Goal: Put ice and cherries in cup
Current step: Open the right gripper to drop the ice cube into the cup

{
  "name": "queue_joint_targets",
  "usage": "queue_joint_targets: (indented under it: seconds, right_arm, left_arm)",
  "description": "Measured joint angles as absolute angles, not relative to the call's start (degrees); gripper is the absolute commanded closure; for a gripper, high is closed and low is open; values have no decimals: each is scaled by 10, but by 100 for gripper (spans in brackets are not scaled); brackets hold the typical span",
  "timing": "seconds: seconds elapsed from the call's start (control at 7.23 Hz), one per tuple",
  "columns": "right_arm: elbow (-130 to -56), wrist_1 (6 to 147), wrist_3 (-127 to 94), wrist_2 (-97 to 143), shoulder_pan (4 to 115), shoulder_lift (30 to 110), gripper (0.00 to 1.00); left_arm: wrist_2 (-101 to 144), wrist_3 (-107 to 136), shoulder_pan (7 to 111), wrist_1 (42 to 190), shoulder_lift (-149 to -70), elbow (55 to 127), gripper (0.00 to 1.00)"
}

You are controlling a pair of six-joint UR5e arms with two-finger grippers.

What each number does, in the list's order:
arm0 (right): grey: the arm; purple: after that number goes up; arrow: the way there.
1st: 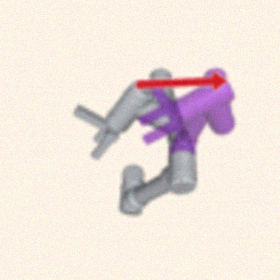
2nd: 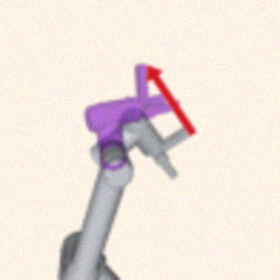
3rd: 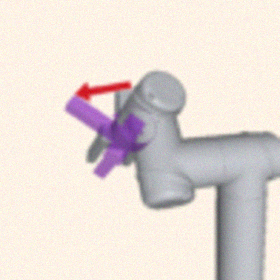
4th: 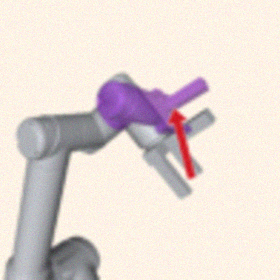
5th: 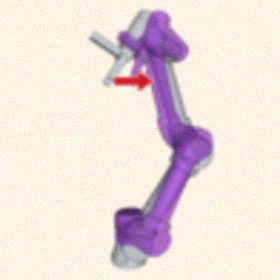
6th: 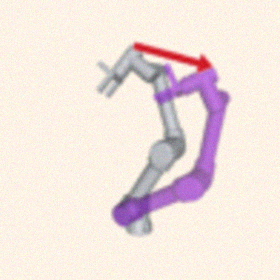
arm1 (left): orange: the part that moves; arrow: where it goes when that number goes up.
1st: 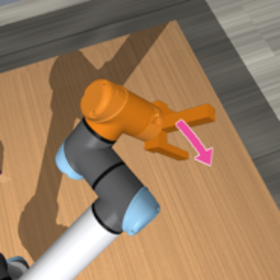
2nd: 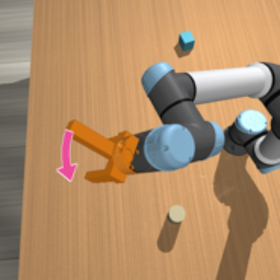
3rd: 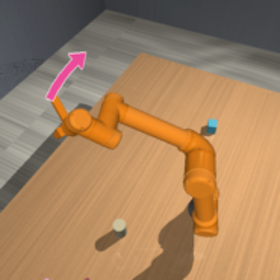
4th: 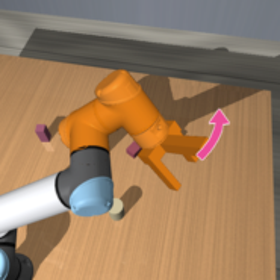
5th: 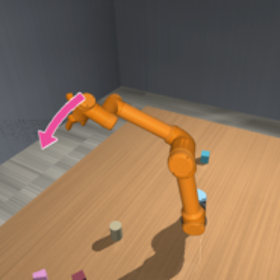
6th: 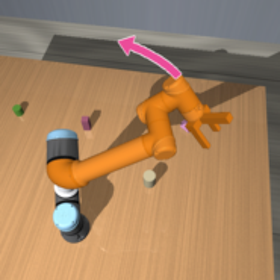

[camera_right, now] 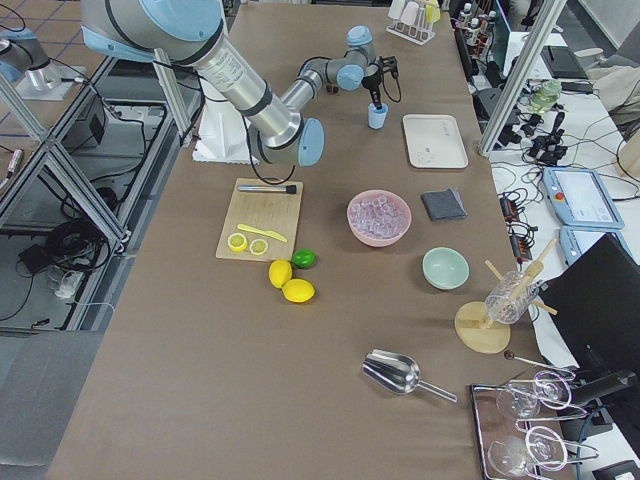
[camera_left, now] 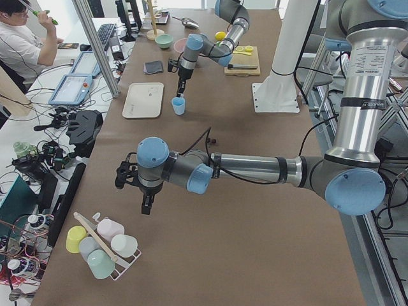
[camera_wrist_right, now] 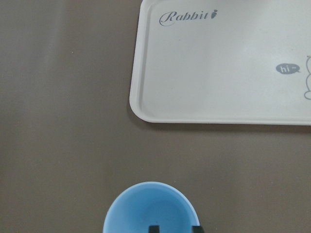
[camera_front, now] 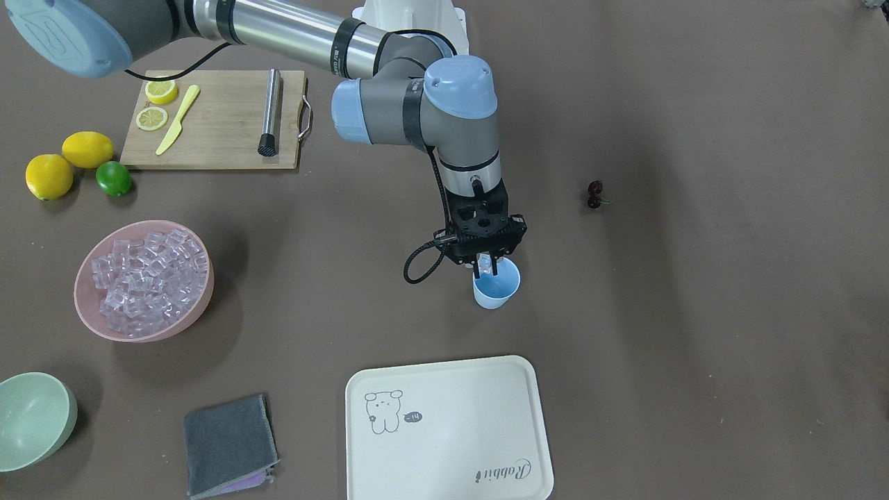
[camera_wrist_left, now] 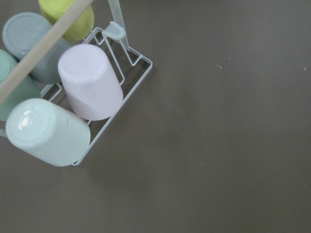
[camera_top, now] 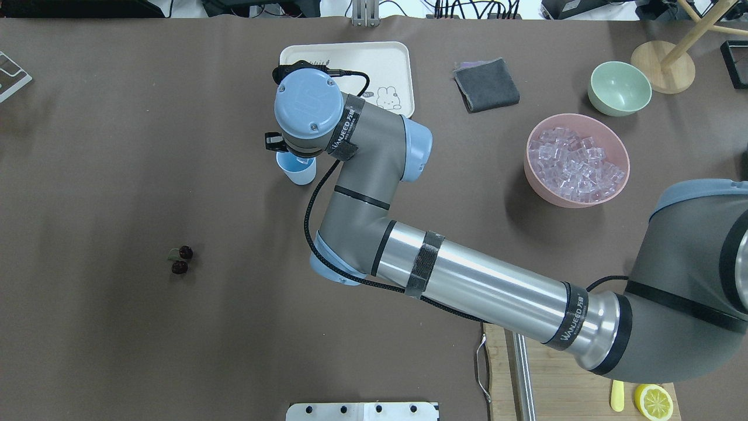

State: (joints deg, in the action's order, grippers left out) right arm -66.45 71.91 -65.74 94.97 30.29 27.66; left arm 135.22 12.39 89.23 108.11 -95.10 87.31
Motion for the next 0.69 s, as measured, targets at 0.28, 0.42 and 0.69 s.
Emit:
queue_joint_targets:
  seconds: [0.28,0.42,0.69]
  right_arm:
    - [-662,719,-657,945,303,277,56]
    - [-662,719,-657,944,303,277,50]
    - [-667,720,-656,946,308,276,37]
  left_arm:
    - [1352,124,892,1087,-951,873,2]
    - [1352,125,892,1090,-952,872,2]
    - [1352,126,892,1092,-952,871,2]
